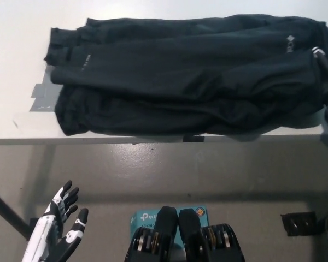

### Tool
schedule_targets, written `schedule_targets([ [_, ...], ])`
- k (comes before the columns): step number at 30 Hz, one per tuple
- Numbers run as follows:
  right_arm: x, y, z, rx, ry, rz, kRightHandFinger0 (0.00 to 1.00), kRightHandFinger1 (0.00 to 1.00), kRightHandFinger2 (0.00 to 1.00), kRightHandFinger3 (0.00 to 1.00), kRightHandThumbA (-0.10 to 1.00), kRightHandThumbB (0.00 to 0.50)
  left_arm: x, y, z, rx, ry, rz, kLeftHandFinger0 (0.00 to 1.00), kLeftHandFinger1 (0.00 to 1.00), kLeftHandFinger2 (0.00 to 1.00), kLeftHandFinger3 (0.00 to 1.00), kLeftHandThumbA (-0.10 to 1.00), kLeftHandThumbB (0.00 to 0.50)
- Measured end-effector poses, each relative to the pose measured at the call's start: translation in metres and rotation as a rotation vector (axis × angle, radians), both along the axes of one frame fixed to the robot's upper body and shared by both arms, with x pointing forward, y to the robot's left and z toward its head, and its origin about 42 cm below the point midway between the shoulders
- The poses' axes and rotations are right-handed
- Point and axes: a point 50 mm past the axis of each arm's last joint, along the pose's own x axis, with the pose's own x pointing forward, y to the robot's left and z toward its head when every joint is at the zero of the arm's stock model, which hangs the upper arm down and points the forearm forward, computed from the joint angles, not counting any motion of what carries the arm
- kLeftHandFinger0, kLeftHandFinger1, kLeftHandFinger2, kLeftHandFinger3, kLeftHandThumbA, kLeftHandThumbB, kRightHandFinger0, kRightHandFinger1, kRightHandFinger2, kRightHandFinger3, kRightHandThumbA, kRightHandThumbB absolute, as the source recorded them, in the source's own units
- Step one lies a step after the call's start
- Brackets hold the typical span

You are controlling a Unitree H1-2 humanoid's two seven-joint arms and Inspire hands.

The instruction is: The robot grabs the right edges of the black jacket on the table, and folds it in half

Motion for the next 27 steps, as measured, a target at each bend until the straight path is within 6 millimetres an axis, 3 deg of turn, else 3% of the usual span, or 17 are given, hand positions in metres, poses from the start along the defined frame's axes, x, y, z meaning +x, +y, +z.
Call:
schedule_targets([
  [5, -0.001, -0.017, 0.01, -0.009, -0.017, -0.024, 0.0, 0.02, 0.63, 1.0, -0.1, 0.035, 0.001, 0.0, 0.001, 0.007, -0.003, 0.003, 1.0, 1.0, 1.0, 1.0, 0.75, 0.0],
  [7, 0.0, -0.018, 0.017, -0.041, -0.024, -0.02, 0.0, 0.0, 0.57, 1.0, -0.1, 0.05, 0.002, 0.0, 0.001, 0.009, -0.005, 0.004, 1.0, 1.0, 1.0, 1.0, 0.76, 0.0],
  [9, 0.002, -0.015, 0.028, -0.081, -0.043, -0.013, 0.0, 0.02, 0.63, 0.96, -0.1, 0.079, 0.003, 0.0, 0.001, 0.012, -0.008, 0.004, 1.0, 1.0, 1.0, 1.0, 0.76, 0.0],
  [10, 0.004, -0.013, 0.035, -0.105, -0.052, -0.006, 0.0, 0.07, 0.68, 0.65, -0.1, 0.106, 0.003, 0.0, 0.002, 0.012, -0.009, 0.004, 1.0, 1.0, 1.0, 1.0, 0.76, 0.0],
  [11, 0.006, -0.01, 0.042, -0.136, -0.062, 0.004, 0.01, 0.19, 0.8, 0.39, -0.1, 0.127, 0.003, 0.0, 0.002, 0.013, -0.01, 0.004, 1.0, 1.0, 1.0, 1.0, 0.76, 0.0],
  [13, 0.013, -0.001, 0.062, -0.226, -0.084, 0.035, 0.0, 0.28, 0.78, 0.57, -0.1, 0.095, 0.003, 0.0, 0.002, 0.014, -0.01, 0.005, 1.0, 1.0, 1.0, 1.0, 0.76, 0.0],
  [14, 0.016, 0.003, 0.071, -0.266, -0.094, 0.05, 0.04, 0.41, 0.83, 0.7, -0.1, 0.182, 0.003, 0.0, 0.002, 0.015, -0.01, 0.005, 1.0, 1.0, 1.0, 1.0, 0.75, 0.0],
  [15, 0.019, 0.009, 0.083, -0.32, -0.108, 0.071, 0.01, 0.34, 0.77, 0.63, -0.1, 0.134, 0.004, 0.001, 0.002, 0.015, -0.011, 0.006, 1.0, 1.0, 1.0, 1.0, 0.75, 0.0],
  [16, 0.022, 0.014, 0.093, -0.359, -0.121, 0.087, 0.0, 0.32, 0.76, 0.65, -0.1, 0.109, 0.004, 0.001, 0.002, 0.016, -0.011, 0.007, 1.0, 1.0, 1.0, 1.0, 0.75, 0.0],
  [18, 0.028, 0.028, 0.111, -0.439, -0.146, 0.122, 0.0, 0.33, 0.74, 0.8, -0.1, 0.081, 0.005, 0.001, 0.003, 0.016, -0.015, 0.009, 1.0, 1.0, 1.0, 1.0, 0.75, 0.013],
  [19, 0.03, 0.035, 0.121, -0.476, -0.16, 0.139, 0.0, 0.33, 0.74, 0.88, -0.1, 0.104, 0.005, 0.001, 0.003, 0.017, -0.017, 0.008, 1.0, 1.0, 1.0, 1.0, 0.77, 0.014],
  [23, 0.037, 0.066, 0.162, -0.564, -0.23, 0.192, 0.0, 0.3, 0.76, 0.82, -0.1, 0.108, 0.006, 0.001, 0.004, 0.018, -0.02, 0.008, 1.0, 1.0, 1.0, 1.0, 0.77, 0.0],
  [25, 0.039, 0.087, 0.179, -0.594, -0.266, 0.219, 0.0, 0.3, 0.72, 0.86, -0.1, 0.116, 0.006, 0.001, 0.004, 0.018, -0.021, 0.007, 1.0, 1.0, 1.0, 1.0, 0.77, 0.0],
  [27, 0.039, 0.108, 0.191, -0.619, -0.299, 0.248, 0.0, 0.31, 0.8, 0.9, -0.1, 0.126, 0.007, 0.001, 0.004, 0.018, -0.022, 0.005, 1.0, 1.0, 1.0, 1.0, 0.77, 0.0],
])
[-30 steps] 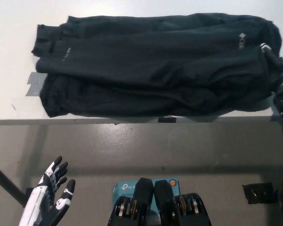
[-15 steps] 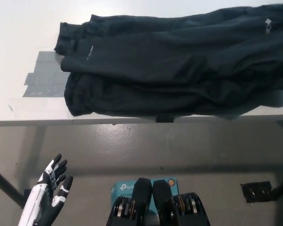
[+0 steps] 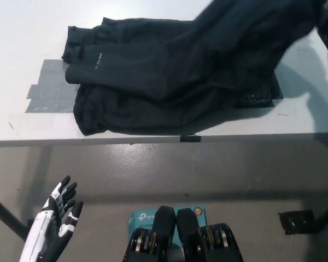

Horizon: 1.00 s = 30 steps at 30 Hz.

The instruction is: The robot grabs the right edges of the black jacket on the table, and folds it in half

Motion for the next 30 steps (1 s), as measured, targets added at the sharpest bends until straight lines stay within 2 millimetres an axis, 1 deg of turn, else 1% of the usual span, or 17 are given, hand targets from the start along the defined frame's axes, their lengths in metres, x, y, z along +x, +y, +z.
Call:
schedule_targets([
  [5, -0.004, 0.054, 0.009, -0.027, -0.027, 0.092, 0.0, 0.31, 0.77, 1.0, -0.1, 0.139, 0.0, 0.001, 0.0, 0.005, 0.001, -0.003, 1.0, 1.0, 1.0, 1.0, 0.77, 0.001],
  [7, -0.007, 0.079, 0.008, -0.044, -0.024, 0.135, 0.0, 0.25, 0.66, 0.91, -0.1, 0.183, 0.0, 0.001, 0.0, 0.009, 0.001, -0.006, 1.0, 1.0, 1.0, 1.0, 0.77, 0.008],
  [8, -0.009, 0.088, 0.007, -0.061, -0.024, 0.149, 0.0, 0.22, 0.62, 0.69, -0.1, 0.196, 0.0, 0.001, 0.0, 0.01, 0.001, -0.007, 1.0, 1.0, 1.0, 1.0, 0.76, 0.002],
  [9, -0.011, 0.1, 0.006, -0.083, -0.024, 0.167, 0.0, 0.21, 0.61, 0.57, -0.1, 0.2, 0.0, 0.001, 0.0, 0.011, 0.002, -0.008, 1.0, 1.0, 1.0, 1.0, 0.74, 0.0],
  [11, -0.015, 0.123, 0.002, -0.125, -0.023, 0.201, 0.0, 0.19, 0.62, 0.61, -0.1, 0.191, 0.0, 0.001, 0.0, 0.012, 0.003, -0.01, 1.0, 1.0, 1.0, 1.0, 0.72, 0.0],
  [13, -0.019, 0.147, -0.004, -0.182, -0.021, 0.236, 0.0, 0.17, 0.57, 0.54, -0.1, 0.2, 0.0, 0.0, 0.0, 0.013, 0.002, -0.013, 1.0, 1.0, 1.0, 1.0, 0.71, 0.0],
  [15, -0.025, 0.171, -0.009, -0.278, -0.038, 0.271, 0.0, 0.29, 0.68, 0.6, -0.1, 0.187, 0.001, -0.002, 0.001, 0.014, -0.001, -0.018, 1.0, 1.0, 1.0, 1.0, 0.76, 0.021],
  [16, -0.027, 0.182, -0.011, -0.329, -0.05, 0.287, 0.01, 0.37, 0.78, 0.9, -0.1, 0.15, 0.001, -0.002, 0.001, 0.016, -0.001, -0.02, 1.0, 1.0, 1.0, 1.0, 0.76, 0.008],
  [17, -0.03, 0.192, -0.015, -0.388, -0.058, 0.301, 0.0, 0.37, 0.77, 0.84, -0.1, 0.157, 0.001, -0.003, 0.001, 0.018, -0.003, -0.021, 1.0, 1.0, 1.0, 1.0, 0.76, 0.005],
  [19, -0.033, 0.207, -0.023, -0.498, -0.065, 0.317, 0.27, 0.64, 0.82, 0.52, -0.1, 0.159, 0.002, -0.003, 0.002, 0.02, -0.005, -0.024, 1.0, 1.0, 1.0, 1.0, 0.71, 0.0],
  [21, -0.035, 0.217, -0.036, -0.61, -0.068, 0.324, 0.08, 0.39, 0.56, 0.33, -0.1, 0.182, 0.003, -0.003, 0.002, 0.021, -0.007, -0.024, 1.0, 1.0, 1.0, 1.0, 0.69, 0.0],
  [22, -0.036, 0.222, -0.043, -0.668, -0.069, 0.328, 0.0, 0.32, 0.61, 0.4, -0.1, 0.187, 0.003, -0.004, 0.002, 0.022, -0.006, -0.024, 1.0, 1.0, 1.0, 1.0, 0.69, 0.0],
  [24, -0.037, 0.228, -0.055, -0.75, -0.068, 0.333, 0.09, 0.46, 0.75, 0.57, -0.1, 0.199, 0.003, -0.004, 0.002, 0.024, -0.006, -0.026, 1.0, 1.0, 1.0, 1.0, 0.68, 0.001],
  [27, -0.041, 0.24, -0.073, -0.901, -0.077, 0.344, 0.16, 0.5, 0.7, 0.73, -0.1, 0.203, 0.003, -0.007, 0.002, 0.024, -0.007, -0.036, 1.0, 1.0, 1.0, 1.0, 0.65, 0.0],
  [28, -0.042, 0.244, -0.078, -0.945, -0.084, 0.348, 0.27, 0.59, 0.76, 0.75, -0.1, 0.219, 0.003, -0.009, 0.002, 0.024, -0.008, -0.042, 1.0, 1.0, 1.0, 1.0, 0.65, 0.0],
  [29, -0.044, 0.248, -0.081, -0.985, -0.094, 0.351, 0.51, 0.79, 0.91, 0.91, -0.1, 0.233, 0.003, -0.01, 0.002, 0.023, -0.007, -0.049, 1.0, 1.0, 1.0, 1.0, 0.63, 0.0],
  [30, -0.045, 0.25, -0.083, -1.005, -0.099, 0.352, 0.65, 0.88, 0.94, 0.91, 0.04, 0.207, 0.003, -0.011, 0.001, 0.023, -0.007, -0.053, 1.0, 1.0, 1.0, 1.0, 0.62, 0.0],
])
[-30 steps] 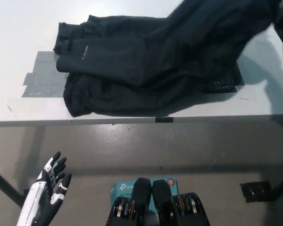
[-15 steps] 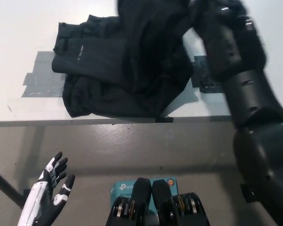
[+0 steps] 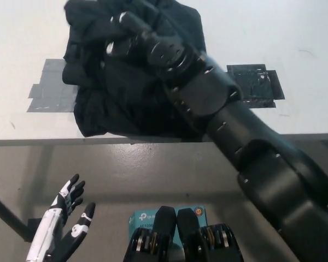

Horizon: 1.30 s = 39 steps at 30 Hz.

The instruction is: The robot grabs the right edges of the black jacket on the table, and folds it in half

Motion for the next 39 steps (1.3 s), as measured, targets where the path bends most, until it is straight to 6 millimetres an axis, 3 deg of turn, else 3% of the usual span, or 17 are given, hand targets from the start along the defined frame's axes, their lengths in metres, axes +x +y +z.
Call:
schedule_targets([
  [1, -0.002, 0.006, -0.003, -0.042, -0.012, 0.007, 0.61, 0.8, 0.91, 0.99, 0.22, 0.225, -0.001, -0.002, -0.001, -0.001, 0.002, -0.01, 1.0, 1.0, 1.0, 1.0, 0.6, 0.0],
  [2, -0.003, 0.009, -0.004, -0.062, -0.017, 0.012, 0.69, 0.9, 1.0, 1.0, 0.38, 0.255, -0.001, -0.003, -0.001, -0.001, 0.003, -0.016, 1.0, 1.0, 1.0, 1.0, 0.64, 0.0],
  [4, -0.006, 0.016, -0.008, -0.082, -0.003, 0.026, 0.8, 1.0, 1.0, 1.0, 0.45, 0.273, -0.003, -0.005, -0.001, -0.002, 0.004, -0.026, 1.0, 1.0, 1.0, 1.0, 0.67, 0.001],
  [5, -0.006, 0.017, -0.009, -0.078, 0.008, 0.032, 0.88, 1.0, 1.0, 1.0, 0.56, 0.319, -0.003, -0.005, -0.001, -0.001, 0.004, -0.028, 1.0, 1.0, 1.0, 1.0, 0.67, 0.0],
  [6, -0.007, 0.018, -0.01, -0.075, 0.027, 0.042, 0.91, 1.0, 1.0, 1.0, 0.58, 0.325, -0.003, -0.006, -0.001, 0.0, 0.004, -0.032, 1.0, 1.0, 1.0, 1.0, 0.67, 0.0],
  [7, -0.007, 0.018, -0.012, -0.073, 0.037, 0.048, 1.0, 1.0, 1.0, 1.0, 0.75, 0.311, -0.003, -0.007, -0.001, 0.001, 0.003, -0.034, 1.0, 1.0, 1.0, 1.0, 0.67, 0.0],
  [9, -0.007, 0.018, -0.013, -0.075, 0.048, 0.058, 1.0, 1.0, 1.0, 1.0, 0.82, 0.314, -0.003, -0.008, -0.001, 0.006, 0.002, -0.039, 1.0, 1.0, 1.0, 1.0, 0.65, 0.0],
  [13, -0.006, 0.017, -0.014, -0.083, 0.049, 0.065, 1.0, 1.0, 1.0, 1.0, 1.0, 0.397, 0.0, -0.011, 0.001, 0.008, -0.008, -0.052, 1.0, 1.0, 1.0, 1.0, 0.62, 0.0],
  [16, -0.007, 0.018, -0.014, -0.097, 0.057, 0.085, 1.0, 1.0, 1.0, 1.0, 1.0, 0.439, 0.004, -0.014, 0.004, 0.008, -0.022, -0.065, 1.0, 1.0, 1.0, 1.0, 0.62, 0.0],
  [21, -0.008, 0.023, -0.006, -0.112, 0.062, 0.128, 1.0, 1.0, 1.0, 1.0, 1.0, 0.459, 0.008, -0.017, 0.006, 0.006, -0.031, -0.078, 1.0, 1.0, 1.0, 1.0, 0.6, 0.0],
  [24, -0.009, 0.027, 0.011, -0.081, 0.06, 0.164, 1.0, 1.0, 1.0, 1.0, 1.0, 0.45, 0.008, -0.018, 0.006, 0.006, -0.03, -0.08, 1.0, 1.0, 1.0, 1.0, 0.59, 0.0],
  [25, -0.009, 0.029, 0.019, -0.053, 0.058, 0.176, 1.0, 1.0, 1.0, 1.0, 1.0, 0.498, 0.008, -0.018, 0.006, 0.007, -0.03, -0.08, 1.0, 1.0, 1.0, 1.0, 0.6, 0.0],
  [27, -0.011, 0.033, 0.034, -0.011, 0.049, 0.199, 1.0, 1.0, 1.0, 1.0, 1.0, 0.5, 0.008, -0.018, 0.006, 0.007, -0.03, -0.081, 1.0, 1.0, 1.0, 1.0, 0.64, 0.0],
  [30, -0.019, 0.044, 0.086, 0.076, -0.01, 0.258, 1.0, 1.0, 1.0, 1.0, 1.0, 0.486, 0.012, -0.018, 0.008, 0.01, -0.032, -0.083, 1.0, 1.0, 1.0, 1.0, 0.61, 0.0],
  [35, -0.036, 0.056, 0.152, 0.179, -0.079, 0.357, 1.0, 1.0, 1.0, 1.0, 1.0, 0.471, 0.014, -0.019, 0.006, 0.004, -0.025, -0.089, 1.0, 1.0, 1.0, 1.0, 0.31, 0.0],
  [38, -0.047, 0.059, 0.182, 0.229, -0.101, 0.397, 1.0, 1.0, 1.0, 1.0, 1.0, 0.472, 0.015, -0.018, 0.001, -0.004, -0.008, -0.096, 1.0, 1.0, 1.0, 1.0, 0.31, 0.0],
  [39, -0.049, 0.06, 0.187, 0.237, -0.104, 0.404, 1.0, 1.0, 1.0, 1.0, 1.0, 0.479, 0.015, -0.018, 0.001, -0.006, -0.005, -0.098, 1.0, 1.0, 1.0, 1.0, 0.37, 0.0],
])
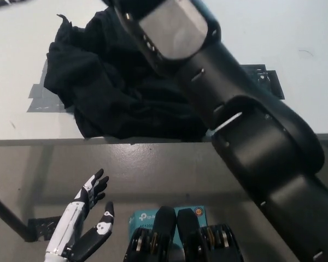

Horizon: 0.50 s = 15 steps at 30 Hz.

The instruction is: The robot grabs the right edges of the black jacket on the table, and folds it in half

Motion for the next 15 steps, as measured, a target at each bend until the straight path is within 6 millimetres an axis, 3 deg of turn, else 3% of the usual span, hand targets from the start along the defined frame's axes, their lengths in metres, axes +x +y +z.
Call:
schedule_targets([
  [5, -0.013, -0.013, 0.034, 0.131, 0.016, 0.047, 1.0, 1.0, 1.0, 1.0, 1.0, 0.48, 0.002, -0.001, 0.0, -0.005, -0.002, -0.004, 1.0, 1.0, 1.0, 1.0, 0.35, 0.0],
  [6, -0.017, -0.021, 0.048, 0.169, 0.008, 0.06, 1.0, 1.0, 1.0, 1.0, 1.0, 0.45, 0.002, -0.001, 0.001, -0.007, -0.003, -0.005, 1.0, 1.0, 1.0, 1.0, 0.35, 0.0],
  [7, -0.017, -0.023, 0.051, 0.175, 0.005, 0.059, 1.0, 1.0, 1.0, 1.0, 1.0, 0.454, 0.002, -0.001, 0.001, -0.008, -0.003, -0.006, 1.0, 1.0, 1.0, 1.0, 0.35, 0.008],
  [8, -0.02, -0.033, 0.061, 0.199, -0.018, 0.061, 1.0, 1.0, 1.0, 1.0, 1.0, 0.443, 0.003, -0.001, 0.0, -0.01, -0.003, -0.006, 1.0, 1.0, 1.0, 1.0, 0.4, 0.0],
  [11, -0.025, -0.062, 0.079, 0.237, -0.103, 0.045, 1.0, 1.0, 1.0, 1.0, 1.0, 0.441, 0.003, -0.001, -0.001, -0.01, 0.002, -0.004, 1.0, 1.0, 1.0, 1.0, 0.41, 0.0],
  [12, -0.027, -0.073, 0.086, 0.249, -0.133, 0.038, 1.0, 1.0, 1.0, 1.0, 1.0, 0.419, 0.003, -0.001, -0.002, -0.009, 0.004, -0.004, 1.0, 1.0, 1.0, 1.0, 0.45, 0.0],
  [15, -0.032, -0.113, 0.095, 0.278, -0.216, 0.005, 1.0, 1.0, 1.0, 1.0, 1.0, 0.435, 0.003, 0.0, -0.003, -0.008, 0.011, -0.002, 1.0, 1.0, 1.0, 1.0, 0.53, 0.0],
])
